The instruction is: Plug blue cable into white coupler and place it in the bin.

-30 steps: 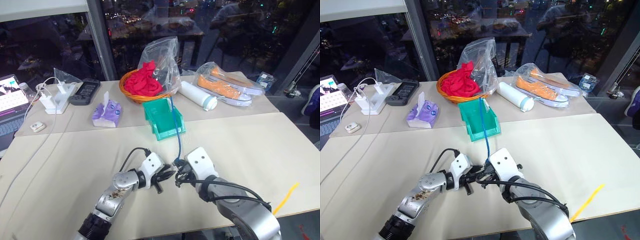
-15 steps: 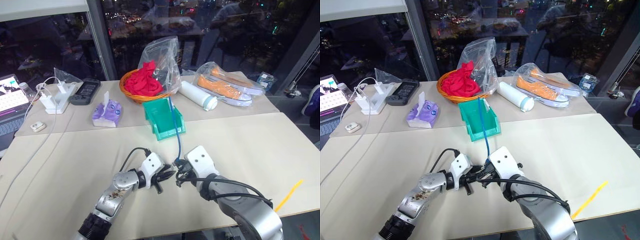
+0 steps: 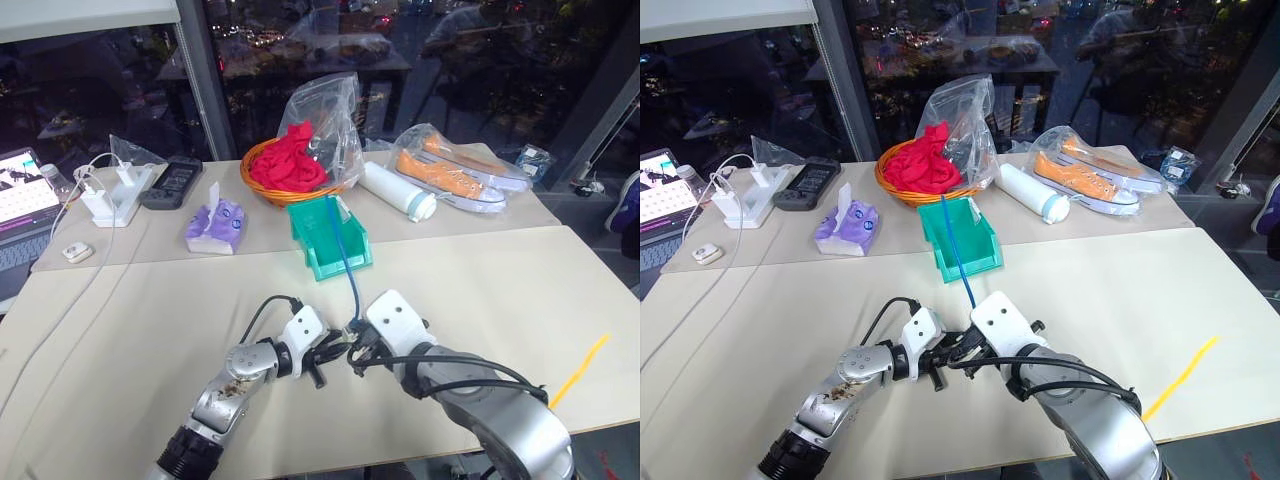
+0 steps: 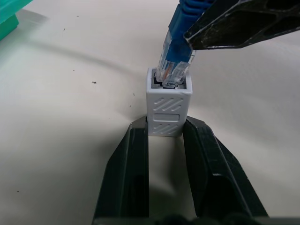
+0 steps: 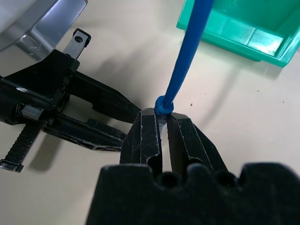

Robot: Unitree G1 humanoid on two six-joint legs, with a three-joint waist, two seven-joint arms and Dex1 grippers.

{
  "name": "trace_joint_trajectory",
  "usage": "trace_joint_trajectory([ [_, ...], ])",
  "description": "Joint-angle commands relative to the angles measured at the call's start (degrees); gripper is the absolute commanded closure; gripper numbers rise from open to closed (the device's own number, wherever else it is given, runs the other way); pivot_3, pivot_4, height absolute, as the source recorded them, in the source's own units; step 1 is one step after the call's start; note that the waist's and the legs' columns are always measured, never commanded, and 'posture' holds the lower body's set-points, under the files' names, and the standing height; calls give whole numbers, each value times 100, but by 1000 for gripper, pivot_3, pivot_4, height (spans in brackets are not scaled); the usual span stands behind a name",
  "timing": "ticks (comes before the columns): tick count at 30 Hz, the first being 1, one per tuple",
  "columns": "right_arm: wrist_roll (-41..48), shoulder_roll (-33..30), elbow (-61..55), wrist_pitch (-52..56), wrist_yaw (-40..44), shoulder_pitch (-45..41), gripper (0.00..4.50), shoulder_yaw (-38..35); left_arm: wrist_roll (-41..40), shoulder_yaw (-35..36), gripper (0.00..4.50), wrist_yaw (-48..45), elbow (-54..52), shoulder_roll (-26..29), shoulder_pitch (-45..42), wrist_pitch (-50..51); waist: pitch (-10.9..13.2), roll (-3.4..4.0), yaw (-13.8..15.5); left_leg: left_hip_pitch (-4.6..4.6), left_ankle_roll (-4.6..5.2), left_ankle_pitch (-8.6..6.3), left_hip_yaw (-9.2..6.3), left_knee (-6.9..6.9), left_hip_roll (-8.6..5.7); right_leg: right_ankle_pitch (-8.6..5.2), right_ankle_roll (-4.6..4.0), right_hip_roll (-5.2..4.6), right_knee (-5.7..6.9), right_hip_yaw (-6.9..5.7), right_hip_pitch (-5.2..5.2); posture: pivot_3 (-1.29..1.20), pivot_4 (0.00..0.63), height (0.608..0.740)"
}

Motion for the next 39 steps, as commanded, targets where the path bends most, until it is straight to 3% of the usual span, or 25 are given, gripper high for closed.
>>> trace_joint_trajectory([
  [1,51,66,374,300,3,10,4500,230,-16,30,3894,36,-238,9,80,-73,0,0,-13,1,0,0,0,0,0,0,0,0,0,0,1,0,150,732],
  [39,235,287,694,770,165,179,4500,446,-54,73,3894,178,-433,55,197,38,-32,-28,-42,23,0,0,1,-16,2,-5,-5,0,2,0,9,0,150,732],
])
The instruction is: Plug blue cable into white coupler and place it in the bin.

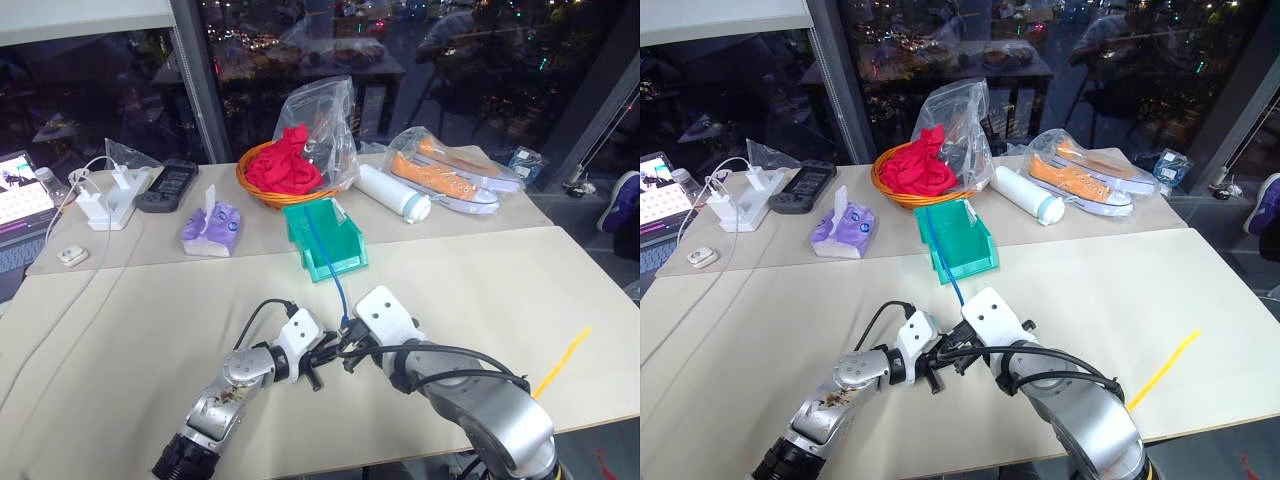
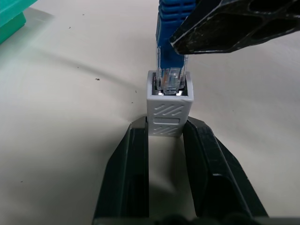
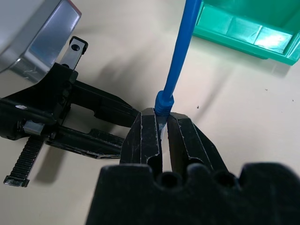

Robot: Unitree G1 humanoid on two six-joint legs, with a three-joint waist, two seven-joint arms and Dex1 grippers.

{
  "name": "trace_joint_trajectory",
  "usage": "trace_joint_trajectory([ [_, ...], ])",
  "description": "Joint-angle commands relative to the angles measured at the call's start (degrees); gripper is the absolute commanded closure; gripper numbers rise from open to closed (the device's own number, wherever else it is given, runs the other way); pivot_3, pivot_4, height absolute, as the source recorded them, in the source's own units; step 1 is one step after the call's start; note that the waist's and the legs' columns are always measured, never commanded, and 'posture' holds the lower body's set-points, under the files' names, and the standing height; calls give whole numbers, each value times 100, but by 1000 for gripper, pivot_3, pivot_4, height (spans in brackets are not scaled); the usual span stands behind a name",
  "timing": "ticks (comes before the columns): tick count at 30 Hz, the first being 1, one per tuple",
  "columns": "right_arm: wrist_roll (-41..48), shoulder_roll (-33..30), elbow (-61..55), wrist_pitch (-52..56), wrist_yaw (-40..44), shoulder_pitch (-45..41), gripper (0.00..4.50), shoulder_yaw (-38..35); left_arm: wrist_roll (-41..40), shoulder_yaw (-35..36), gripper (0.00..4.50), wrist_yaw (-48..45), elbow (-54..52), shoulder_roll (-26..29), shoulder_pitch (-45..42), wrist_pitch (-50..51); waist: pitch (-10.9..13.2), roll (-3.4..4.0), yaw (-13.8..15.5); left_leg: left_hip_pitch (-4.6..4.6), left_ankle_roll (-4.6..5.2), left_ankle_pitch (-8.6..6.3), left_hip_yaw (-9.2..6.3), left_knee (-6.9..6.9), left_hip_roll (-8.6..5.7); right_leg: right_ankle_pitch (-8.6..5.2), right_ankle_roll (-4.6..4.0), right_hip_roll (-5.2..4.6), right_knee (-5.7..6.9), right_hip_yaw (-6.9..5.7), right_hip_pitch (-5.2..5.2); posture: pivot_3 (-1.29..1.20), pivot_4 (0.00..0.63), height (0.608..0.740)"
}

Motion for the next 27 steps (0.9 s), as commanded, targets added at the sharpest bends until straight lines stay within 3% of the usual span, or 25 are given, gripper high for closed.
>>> trace_joint_trajectory([
  [1,252,-67,515,551,182,266,4500,412,-53,55,3894,-3,-256,8,8,-20,0,0,0,0,0,0,0,0,0,0,0,0,0,0,0,0,150,732],
  [27,249,-65,558,464,197,294,4500,422,-58,50,3894,5,-261,25,36,-21,-2,-4,-3,3,0,0,0,-3,1,-5,-1,0,0,0,1,0,150,732],
])
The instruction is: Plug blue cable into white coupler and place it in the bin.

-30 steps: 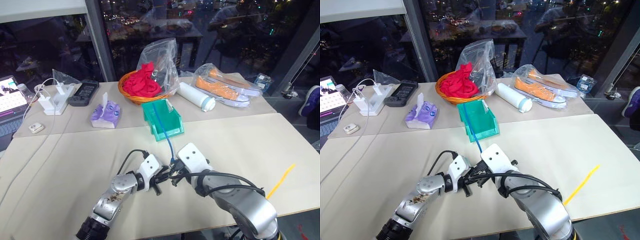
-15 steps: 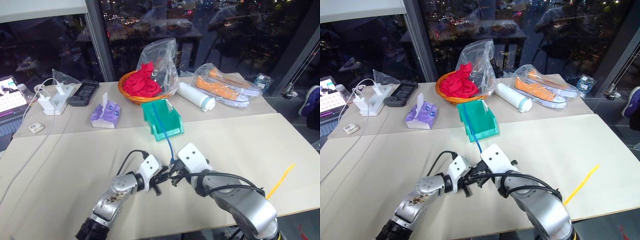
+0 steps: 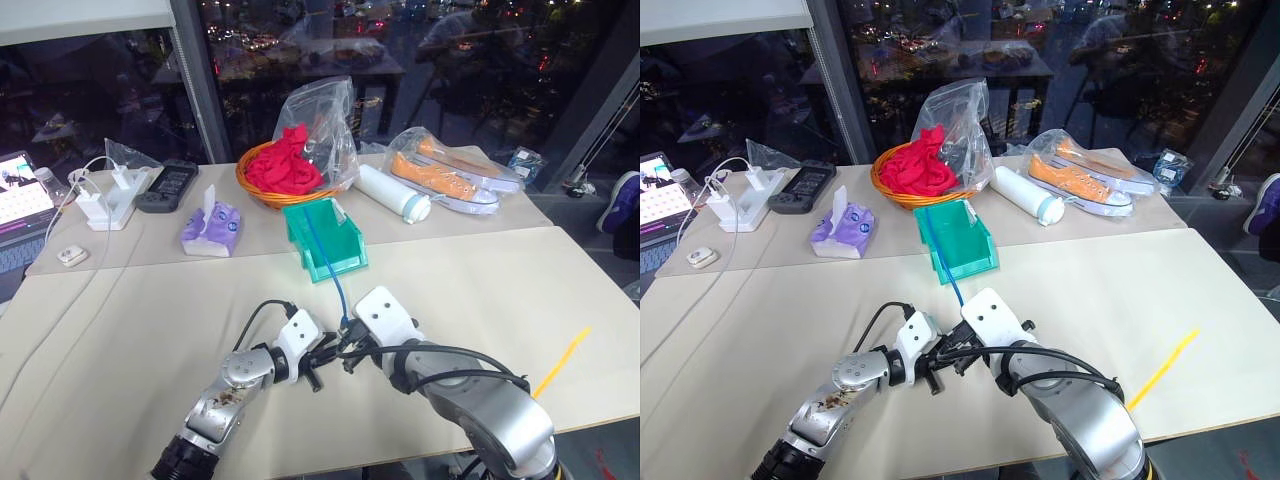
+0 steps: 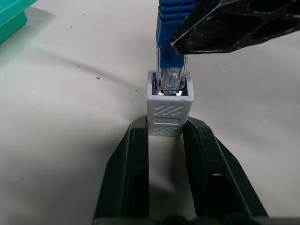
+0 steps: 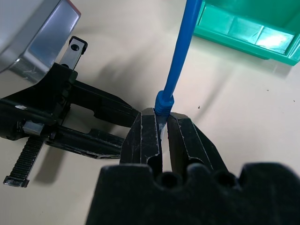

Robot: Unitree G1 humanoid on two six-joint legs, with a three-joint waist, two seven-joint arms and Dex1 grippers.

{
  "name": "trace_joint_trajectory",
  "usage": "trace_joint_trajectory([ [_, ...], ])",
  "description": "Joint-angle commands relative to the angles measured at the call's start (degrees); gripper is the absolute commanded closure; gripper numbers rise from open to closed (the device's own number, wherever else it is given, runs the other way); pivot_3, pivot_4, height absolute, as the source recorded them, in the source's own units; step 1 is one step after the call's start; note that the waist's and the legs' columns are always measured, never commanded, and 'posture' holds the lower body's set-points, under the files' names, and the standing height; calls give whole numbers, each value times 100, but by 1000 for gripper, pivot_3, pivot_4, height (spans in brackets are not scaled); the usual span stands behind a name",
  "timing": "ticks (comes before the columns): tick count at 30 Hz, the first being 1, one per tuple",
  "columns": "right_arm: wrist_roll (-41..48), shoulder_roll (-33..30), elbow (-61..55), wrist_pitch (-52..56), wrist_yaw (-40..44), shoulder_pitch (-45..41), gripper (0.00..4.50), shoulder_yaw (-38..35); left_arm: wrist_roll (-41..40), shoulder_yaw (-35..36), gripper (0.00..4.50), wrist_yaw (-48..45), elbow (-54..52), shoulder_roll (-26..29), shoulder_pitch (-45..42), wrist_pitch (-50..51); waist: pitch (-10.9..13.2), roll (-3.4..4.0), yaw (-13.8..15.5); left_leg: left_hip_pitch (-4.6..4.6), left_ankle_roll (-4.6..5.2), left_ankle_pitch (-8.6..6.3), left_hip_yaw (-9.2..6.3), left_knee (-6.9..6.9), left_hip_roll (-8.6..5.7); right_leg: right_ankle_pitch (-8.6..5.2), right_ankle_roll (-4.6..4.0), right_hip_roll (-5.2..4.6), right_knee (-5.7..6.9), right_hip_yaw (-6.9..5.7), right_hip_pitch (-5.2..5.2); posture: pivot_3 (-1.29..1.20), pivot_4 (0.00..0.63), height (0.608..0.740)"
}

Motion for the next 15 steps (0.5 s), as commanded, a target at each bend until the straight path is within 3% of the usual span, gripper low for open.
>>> trace_joint_trajectory([
  [1,241,-70,563,458,187,298,4500,409,-55,49,3894,-38,-204,18,-15,-37,0,0,0,0,0,0,0,0,0,0,0,0,0,0,0,0,150,732],
  [15,381,-228,704,653,363,80,4500,788,-56,69,3894,-11,-253,31,3,-6,-4,-6,-5,4,0,0,0,-2,0,-1,0,0,0,0,3,0,150,732],
])
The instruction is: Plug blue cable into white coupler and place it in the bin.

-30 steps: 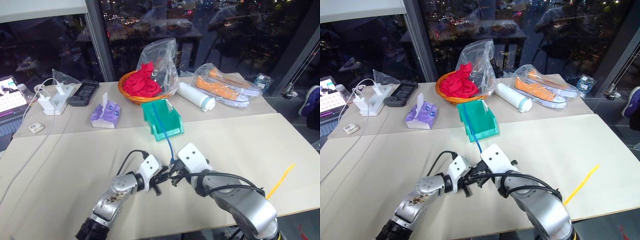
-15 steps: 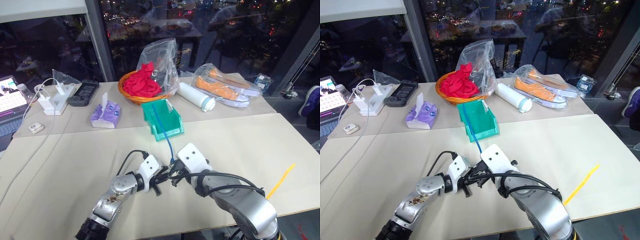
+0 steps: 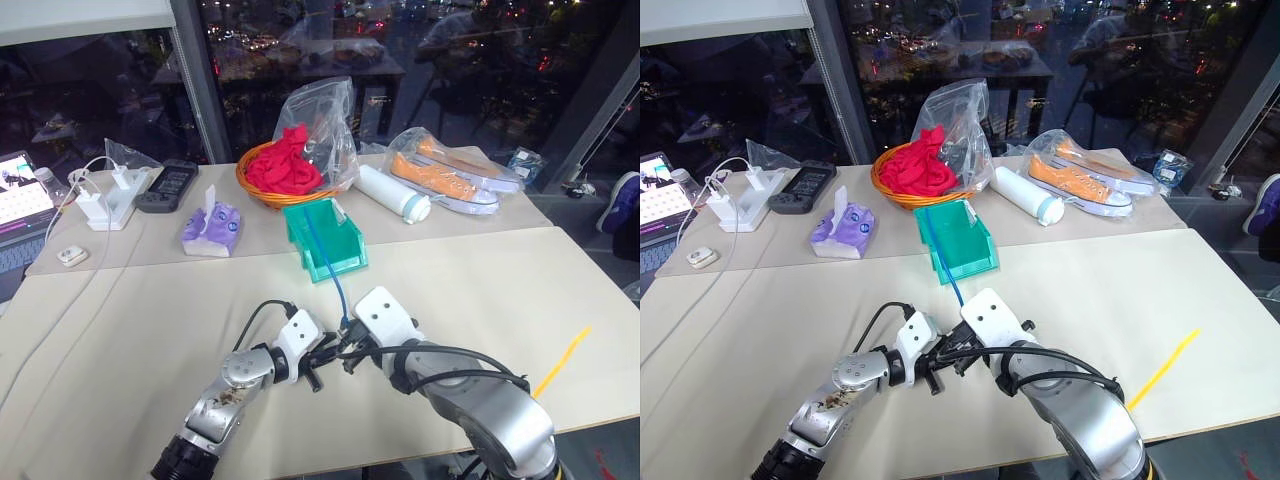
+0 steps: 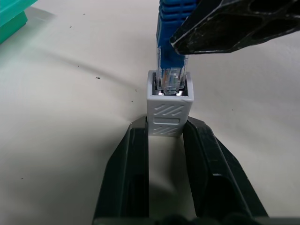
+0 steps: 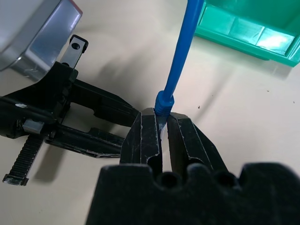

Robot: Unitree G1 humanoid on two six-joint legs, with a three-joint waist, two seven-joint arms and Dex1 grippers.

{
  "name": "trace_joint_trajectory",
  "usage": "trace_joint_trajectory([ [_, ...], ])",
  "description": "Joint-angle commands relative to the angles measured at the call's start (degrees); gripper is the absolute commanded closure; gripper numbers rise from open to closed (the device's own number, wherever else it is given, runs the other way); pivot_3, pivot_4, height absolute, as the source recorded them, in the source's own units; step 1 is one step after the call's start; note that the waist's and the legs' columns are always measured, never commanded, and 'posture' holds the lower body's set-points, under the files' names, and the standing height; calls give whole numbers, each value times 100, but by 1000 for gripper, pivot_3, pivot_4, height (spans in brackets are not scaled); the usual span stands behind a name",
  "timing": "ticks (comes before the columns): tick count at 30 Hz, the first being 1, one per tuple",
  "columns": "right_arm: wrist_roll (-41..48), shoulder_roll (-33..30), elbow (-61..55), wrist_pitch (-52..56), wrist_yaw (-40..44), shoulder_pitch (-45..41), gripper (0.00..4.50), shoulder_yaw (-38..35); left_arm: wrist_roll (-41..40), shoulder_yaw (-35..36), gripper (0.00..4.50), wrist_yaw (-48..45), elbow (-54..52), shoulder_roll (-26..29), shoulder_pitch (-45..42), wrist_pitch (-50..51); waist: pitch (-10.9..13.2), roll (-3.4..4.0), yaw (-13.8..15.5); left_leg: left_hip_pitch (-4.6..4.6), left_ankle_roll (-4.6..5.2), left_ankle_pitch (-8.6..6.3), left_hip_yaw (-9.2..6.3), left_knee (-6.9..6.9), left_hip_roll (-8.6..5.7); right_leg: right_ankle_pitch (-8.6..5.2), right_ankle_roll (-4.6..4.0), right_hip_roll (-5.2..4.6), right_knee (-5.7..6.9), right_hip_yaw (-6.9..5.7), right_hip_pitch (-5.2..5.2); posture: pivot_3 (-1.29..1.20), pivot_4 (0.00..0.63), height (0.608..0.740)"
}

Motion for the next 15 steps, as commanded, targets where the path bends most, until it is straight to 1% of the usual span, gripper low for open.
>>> trace_joint_trajectory([
  [1,413,-145,699,659,388,119,4500,726,-59,75,3894,-9,-258,25,5,-4,-3,-4,-6,5,0,0,0,-2,0,0,-1,0,0,0,3,0,150,732],
  [7,483,-202,714,688,540,30,4500,838,-74,95,3894,1,-340,59,69,37,-7,-11,-12,27,1,-1,0,-15,3,-8,-2,2,0,0,19,0,150,732],
  [12,456,-212,670,784,508,184,4500,848,-103,141,3894,12,-473,129,143,89,-10,-14,-22,32,1,-1,0,-29,4,-10,-6,4,0,1,15,0,150,732],
  [15,418,-333,688,746,487,304,4500,935,-118,149,3894,11,-578,181,219,131,-21,-22,-24,39,1,-1,0,-42,6,-14,-10,5,0,1,15,0,150,732],
])
